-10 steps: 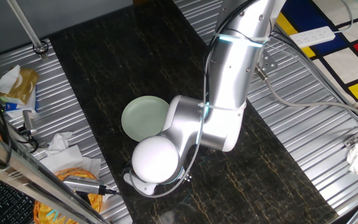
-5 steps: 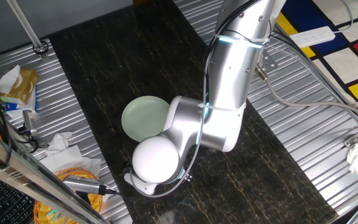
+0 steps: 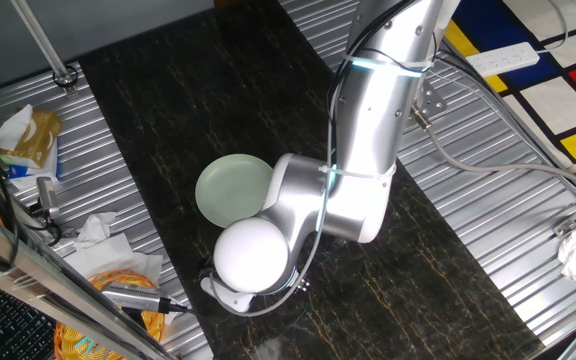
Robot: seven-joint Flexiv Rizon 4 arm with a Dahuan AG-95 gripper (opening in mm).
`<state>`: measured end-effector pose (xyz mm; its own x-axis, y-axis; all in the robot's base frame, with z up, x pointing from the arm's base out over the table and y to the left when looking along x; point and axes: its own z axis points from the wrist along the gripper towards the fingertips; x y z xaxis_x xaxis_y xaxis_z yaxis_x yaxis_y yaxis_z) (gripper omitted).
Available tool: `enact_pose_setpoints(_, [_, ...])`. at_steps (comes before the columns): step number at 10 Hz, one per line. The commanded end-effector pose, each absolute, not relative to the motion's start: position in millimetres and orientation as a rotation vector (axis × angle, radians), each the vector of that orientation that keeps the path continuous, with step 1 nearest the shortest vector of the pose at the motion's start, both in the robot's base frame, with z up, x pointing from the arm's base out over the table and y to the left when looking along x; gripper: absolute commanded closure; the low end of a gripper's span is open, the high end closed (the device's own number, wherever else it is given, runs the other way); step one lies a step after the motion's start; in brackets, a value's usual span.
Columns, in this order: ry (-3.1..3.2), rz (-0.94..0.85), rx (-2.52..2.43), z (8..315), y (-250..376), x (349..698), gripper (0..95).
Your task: Use a clamp
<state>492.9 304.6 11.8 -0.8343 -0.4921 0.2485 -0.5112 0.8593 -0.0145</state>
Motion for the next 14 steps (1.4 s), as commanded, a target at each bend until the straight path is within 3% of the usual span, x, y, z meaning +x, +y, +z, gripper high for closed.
enact_pose_setpoints(1, [-2.801, 0.111, 0.766, 12.0, 305.1, 493.1, 38.0])
enact_pose_setpoints(2, [-2.803, 0.103, 0.765, 12.1, 305.2, 493.1, 38.0])
enact_pose_setpoints(3, [-2.803, 0.103, 0.766, 12.3, 305.2, 493.1, 57.0])
enact_pose_setpoints(14, [-2.814, 0.071, 0.764, 11.7, 307.4, 492.7, 57.0])
